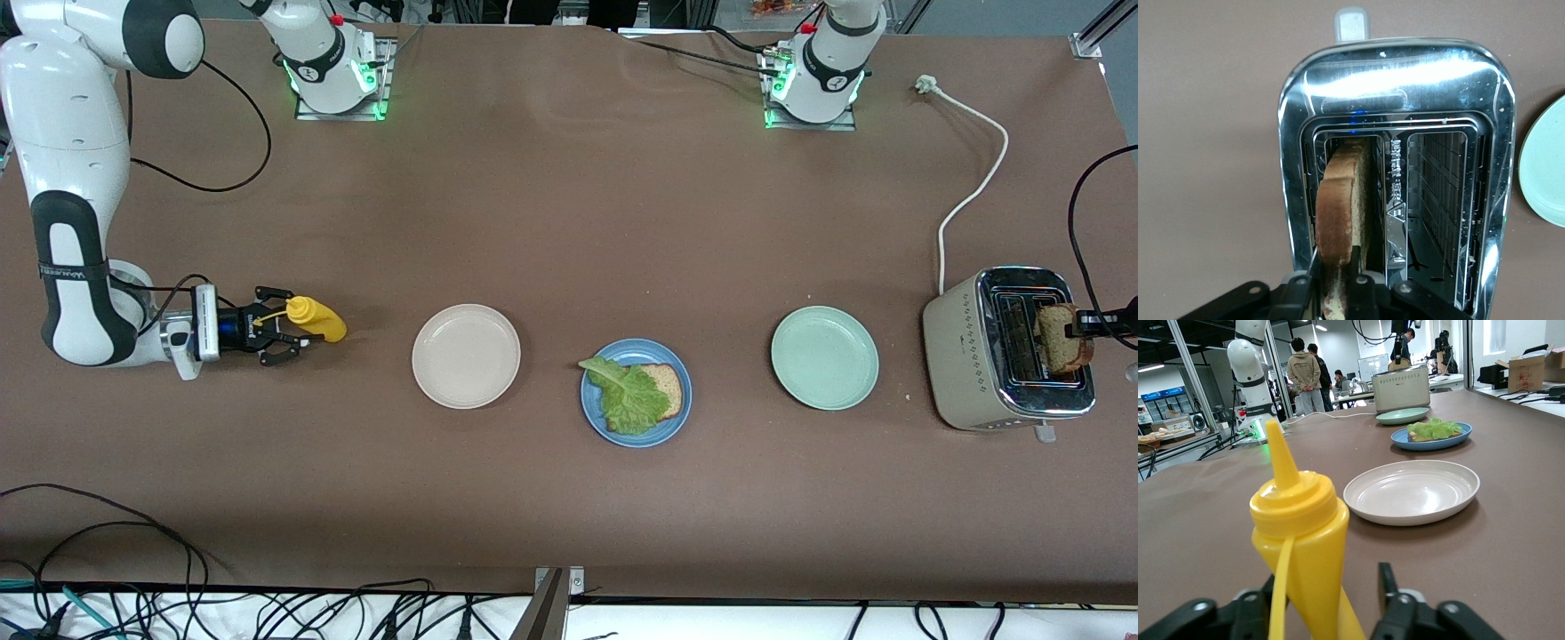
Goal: Make sandwich in blue plate with both arms
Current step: 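Set down the yellow bottle while the left gripper grasps the toaster bread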
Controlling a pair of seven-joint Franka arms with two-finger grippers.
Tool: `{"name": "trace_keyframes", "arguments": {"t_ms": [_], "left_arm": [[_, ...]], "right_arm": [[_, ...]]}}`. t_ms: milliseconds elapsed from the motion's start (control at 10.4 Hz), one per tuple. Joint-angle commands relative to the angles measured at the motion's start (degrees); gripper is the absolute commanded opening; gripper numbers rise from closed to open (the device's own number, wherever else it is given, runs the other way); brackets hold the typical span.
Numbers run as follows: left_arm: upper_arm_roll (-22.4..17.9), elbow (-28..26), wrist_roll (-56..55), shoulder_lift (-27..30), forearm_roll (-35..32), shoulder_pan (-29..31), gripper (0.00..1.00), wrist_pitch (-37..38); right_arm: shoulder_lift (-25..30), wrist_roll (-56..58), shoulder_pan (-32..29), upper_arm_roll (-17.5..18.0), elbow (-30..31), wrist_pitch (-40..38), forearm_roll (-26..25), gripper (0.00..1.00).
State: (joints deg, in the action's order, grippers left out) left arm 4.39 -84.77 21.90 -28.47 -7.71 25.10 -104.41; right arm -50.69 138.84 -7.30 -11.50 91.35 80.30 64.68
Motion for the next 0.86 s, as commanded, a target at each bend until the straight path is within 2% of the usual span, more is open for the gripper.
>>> {"name": "trace_keyframes", "arguments": {"t_ms": [0,192,288,479,767], "left_arm": [[0.1,1.01,1.66,-0.53,0.85,0.48,0.0,-0.01],[0.1,1.01,1.83,-0.18,0.59,0.48,0.0,0.08],[0.1,1.1,2.79,-0.01,0.59,0.48,0.0,0.17],[0.18,3.81,5.17,0.0,0.33,0.48,0.0,0.78],[0.36,4.26,5.17,2.53,0.94,0.39,0.0,3.42]], "right_arm": [[-0.82,-3.57,-1.05,0.6,-1.79,-1.38,0.45,0.88],[-0.73,-3.67,-1.31,0.34,-1.79,-1.47,0.18,0.92],[-0.81,-4.19,-2.01,0.34,-1.79,-1.64,-0.78,0.99],[-0.9,-4.46,-3.68,0.25,-2.66,-1.55,-3.06,1.0],[-0.82,-6.47,-5.97,-0.62,-3.81,-1.47,-7.19,1.0]]}}
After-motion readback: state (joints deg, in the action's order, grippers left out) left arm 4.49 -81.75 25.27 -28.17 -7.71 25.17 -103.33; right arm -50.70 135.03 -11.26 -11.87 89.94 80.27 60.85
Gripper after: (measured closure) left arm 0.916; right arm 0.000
